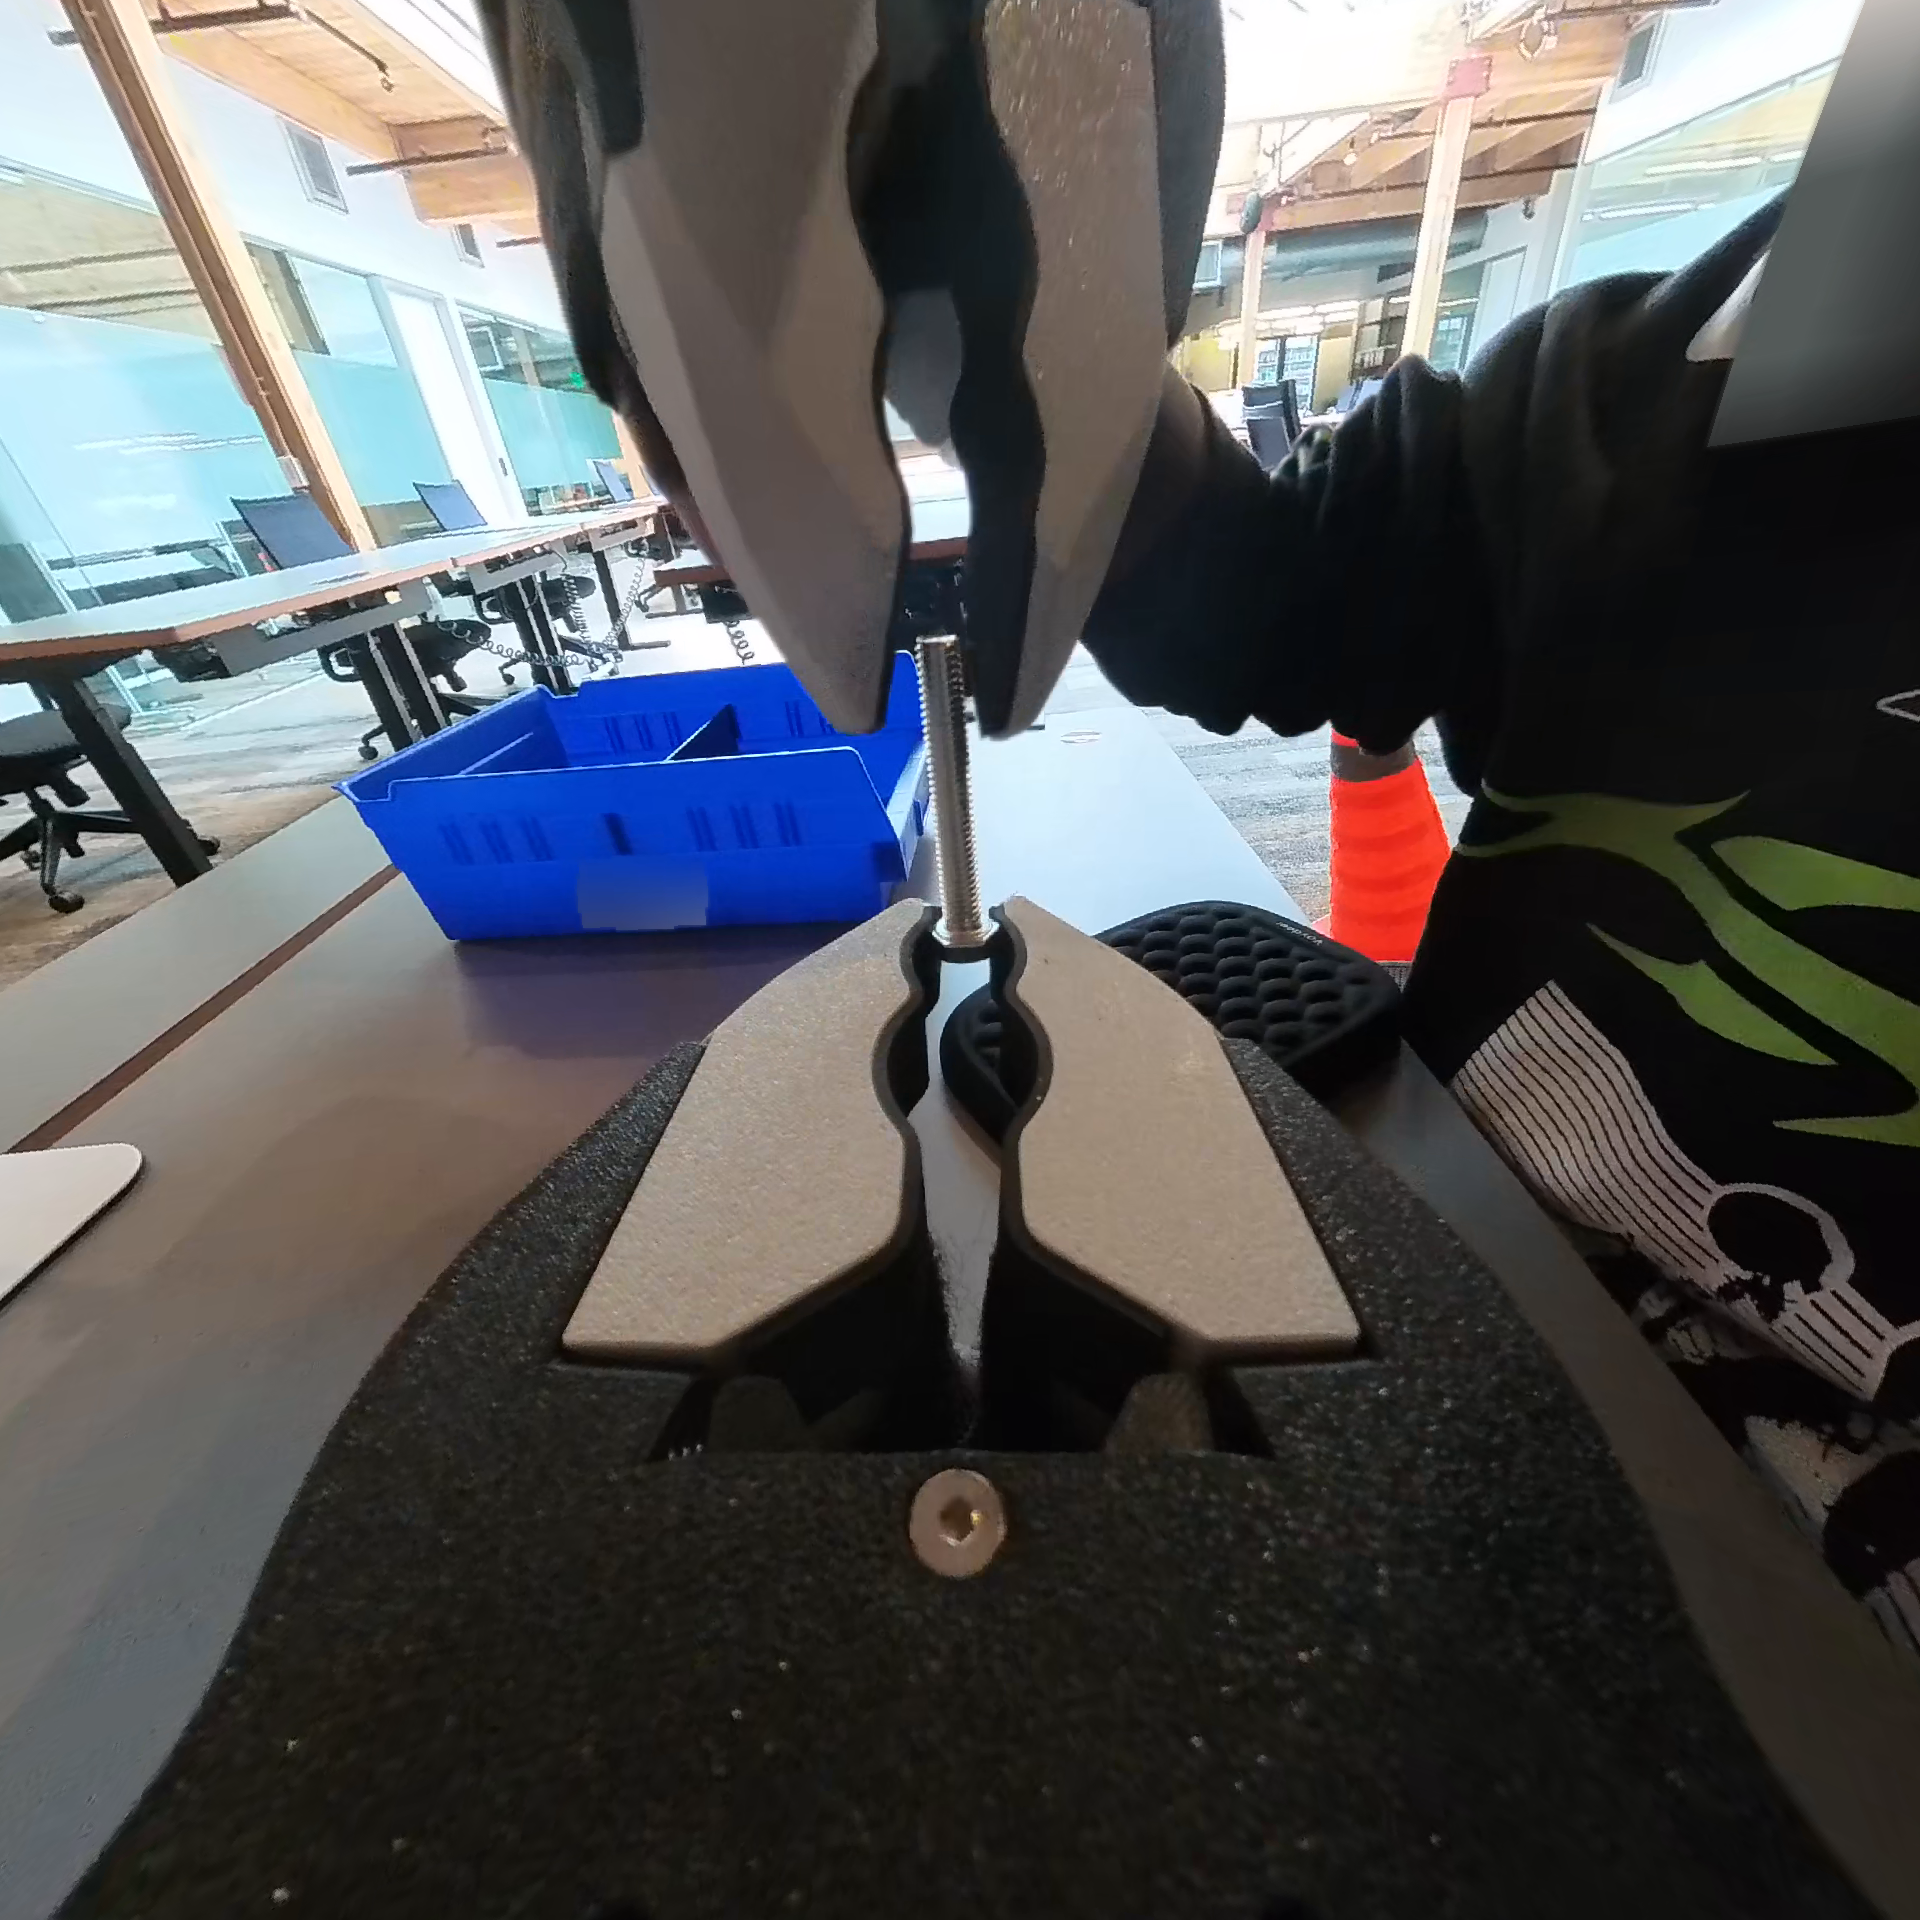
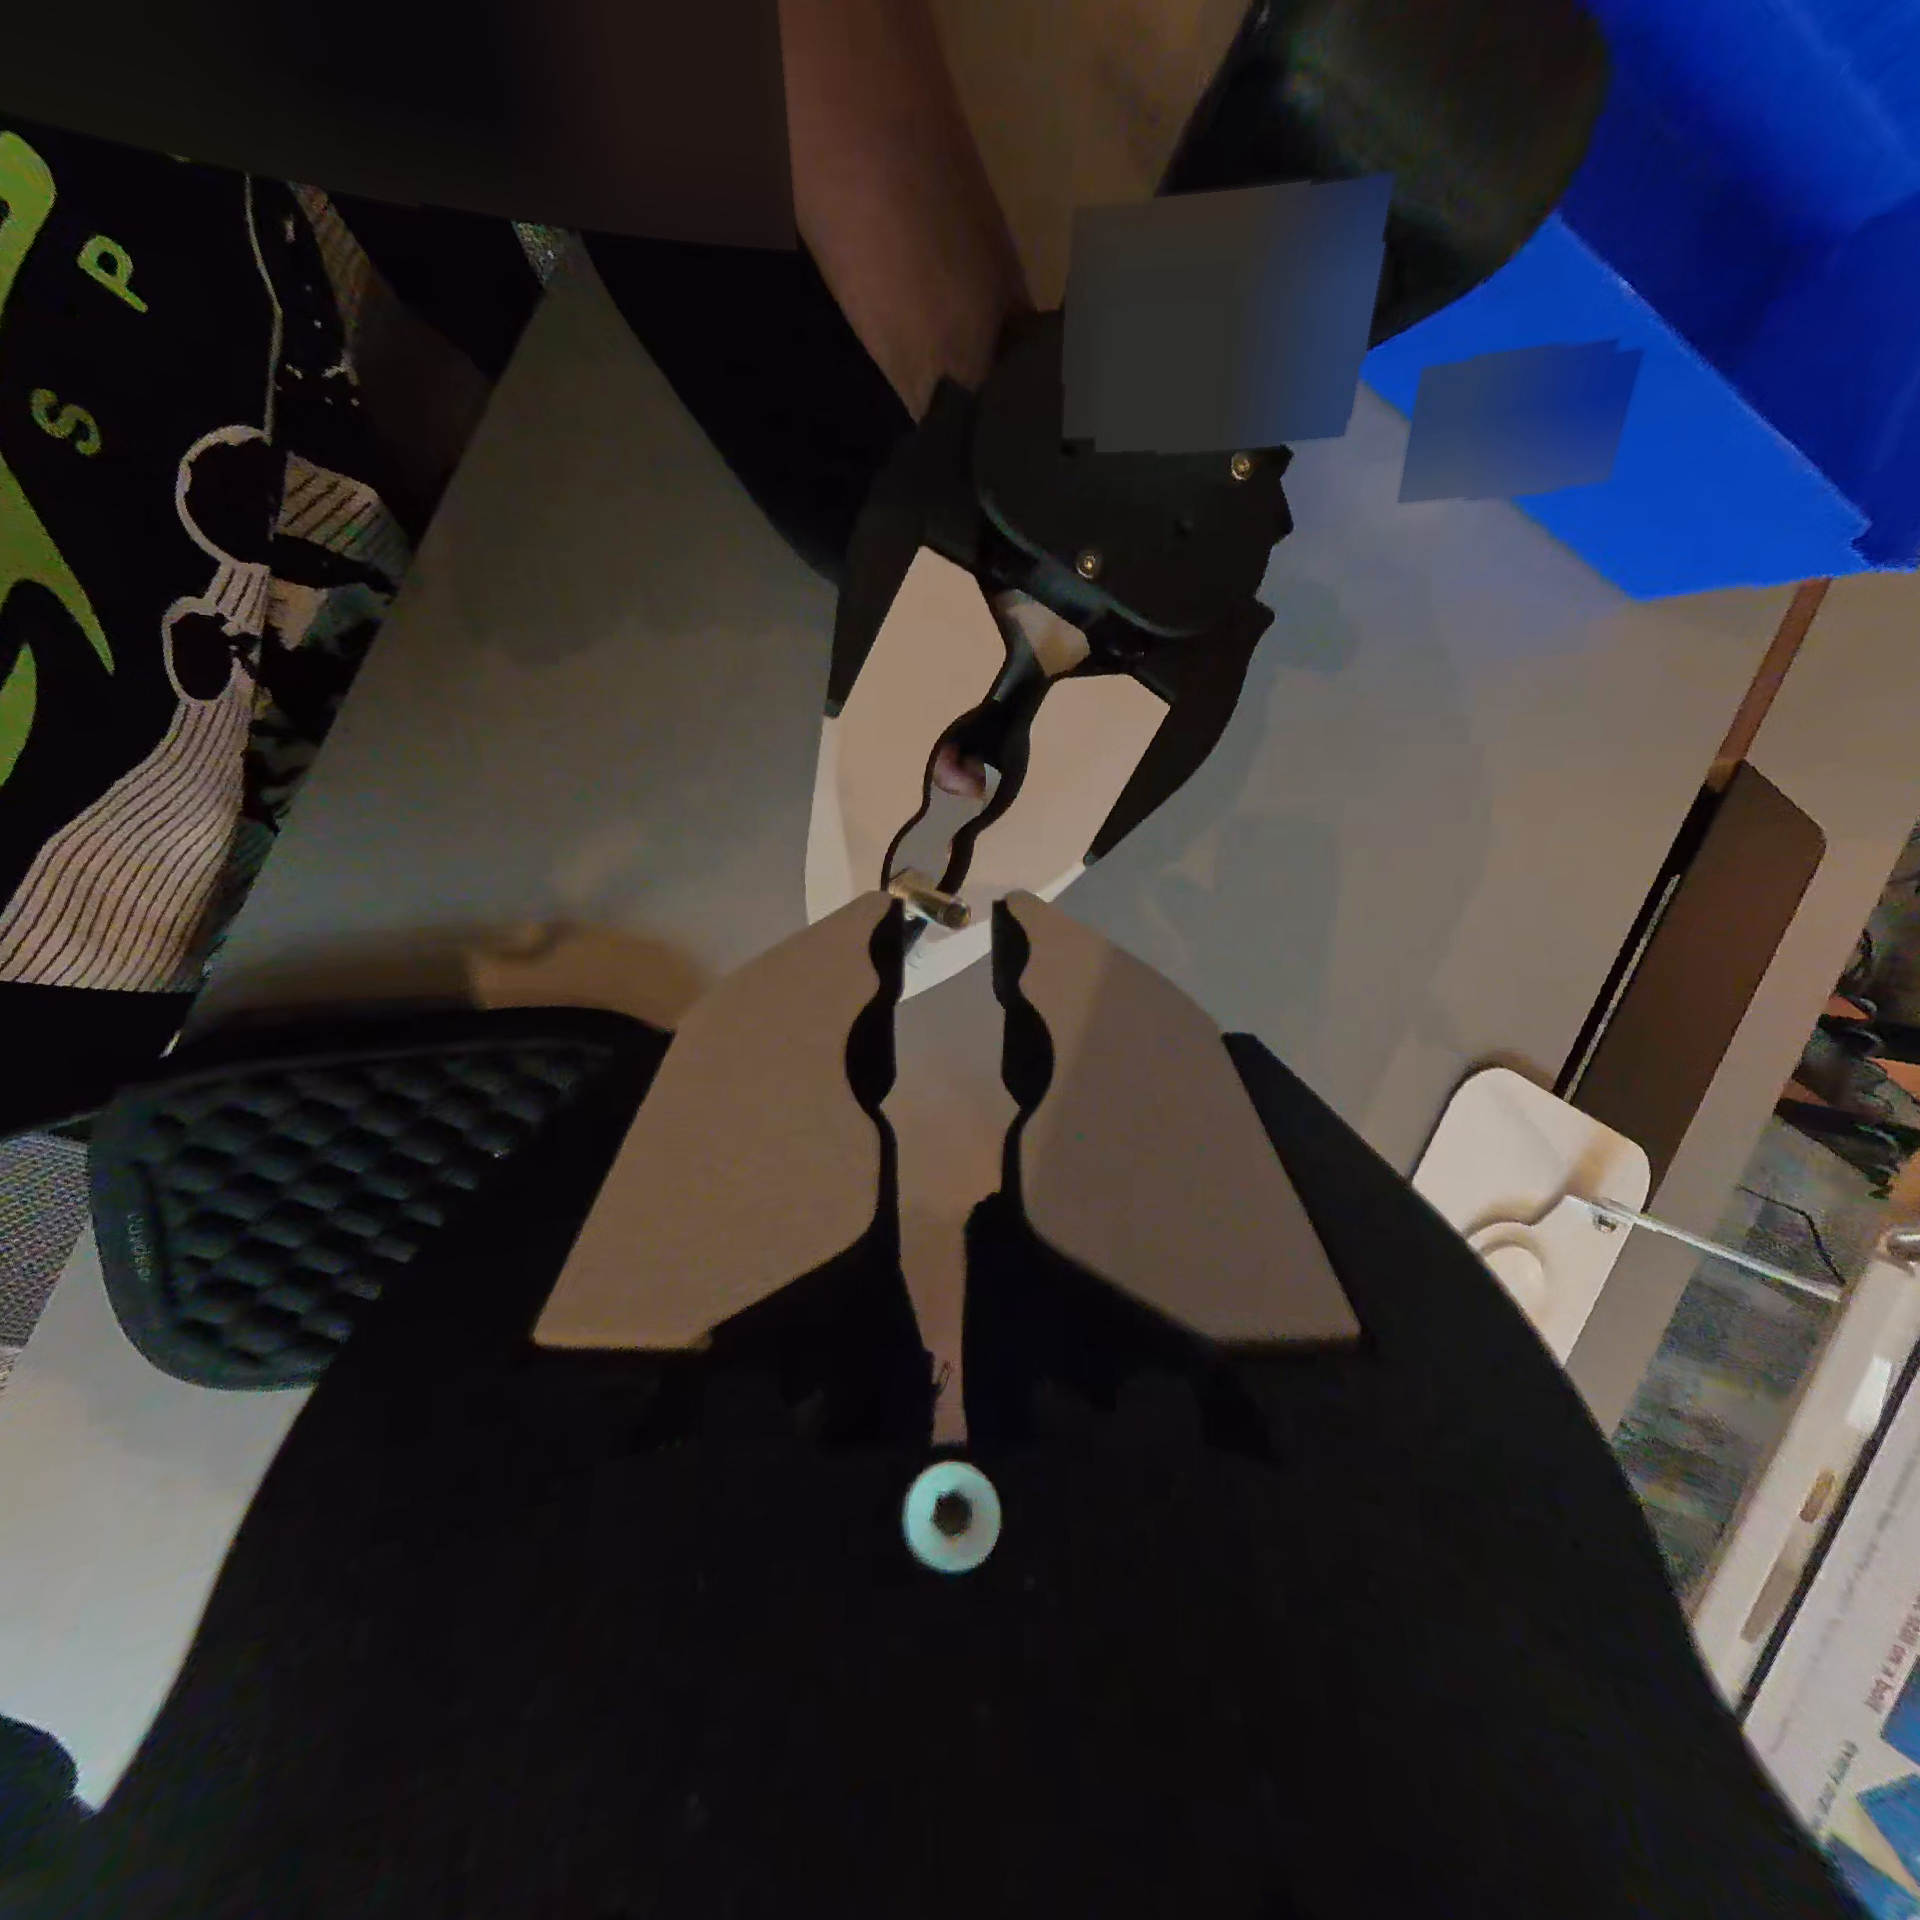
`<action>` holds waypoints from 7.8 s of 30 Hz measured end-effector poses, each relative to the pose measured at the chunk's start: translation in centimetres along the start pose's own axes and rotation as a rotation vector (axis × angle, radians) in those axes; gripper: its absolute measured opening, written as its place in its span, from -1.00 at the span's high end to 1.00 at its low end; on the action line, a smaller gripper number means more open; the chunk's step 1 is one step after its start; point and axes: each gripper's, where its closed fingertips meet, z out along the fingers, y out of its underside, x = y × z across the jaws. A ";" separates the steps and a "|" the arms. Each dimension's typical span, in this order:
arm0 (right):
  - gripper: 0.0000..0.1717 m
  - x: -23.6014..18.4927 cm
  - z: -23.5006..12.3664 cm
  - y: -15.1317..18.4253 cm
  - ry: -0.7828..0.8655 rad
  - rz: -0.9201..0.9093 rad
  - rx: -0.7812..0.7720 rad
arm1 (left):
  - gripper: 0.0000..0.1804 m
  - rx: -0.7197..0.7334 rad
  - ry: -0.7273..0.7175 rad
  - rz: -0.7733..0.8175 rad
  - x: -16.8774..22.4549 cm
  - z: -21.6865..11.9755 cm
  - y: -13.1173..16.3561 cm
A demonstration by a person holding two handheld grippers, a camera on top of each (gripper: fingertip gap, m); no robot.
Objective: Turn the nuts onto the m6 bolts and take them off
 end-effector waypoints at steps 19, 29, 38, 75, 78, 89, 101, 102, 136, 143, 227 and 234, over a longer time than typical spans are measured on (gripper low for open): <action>0.94 0.9 -1.2 1.3 0.040 0.037 0.010 | 0.10 0.004 -0.118 -0.044 -1.9 0.9 1.2; 0.94 2.1 -5.0 4.6 0.153 0.141 0.007 | 0.05 0.031 -0.173 -0.028 -2.9 0.4 1.1; 0.94 4.2 -11.7 17.7 0.367 0.499 -0.178 | 0.09 0.033 -0.195 -0.016 -3.4 0.1 1.2; 0.93 -1.2 -6.3 50.0 0.320 1.519 -0.552 | 0.11 -0.014 -0.228 -0.017 -4.6 -0.3 2.7; 0.94 -0.5 -5.6 50.4 0.341 1.526 -0.524 | 0.11 -0.017 -0.227 -0.019 -4.6 -0.4 2.7; 0.94 -0.1 -4.1 52.2 0.438 1.600 -0.468 | 0.11 -0.026 -0.224 -0.022 -4.6 -0.3 3.0; 0.52 2.6 -8.8 47.5 0.701 1.515 -0.291 | 0.12 -0.023 -0.237 -0.013 -4.7 -0.4 2.8; 0.46 3.1 -9.5 46.1 0.744 1.484 -0.244 | 0.12 -0.023 -0.243 -0.015 -4.9 -0.4 2.8; 0.26 1.8 -1.2 15.8 1.106 0.847 0.466 | 0.13 -0.229 -0.951 -0.076 -15.1 -24.7 -7.7; 0.27 1.6 -1.6 15.8 1.113 0.845 0.474 | 0.24 -0.413 -1.262 -0.400 -19.2 -37.5 -1.2; 0.89 2.3 -2.4 0.5 0.414 0.604 0.991 | 0.94 0.093 -0.095 -0.203 -2.2 -2.0 -4.0; 0.90 2.1 -2.0 0.6 0.448 0.550 0.908 | 0.71 0.042 -0.148 -0.140 -2.5 -1.6 -2.8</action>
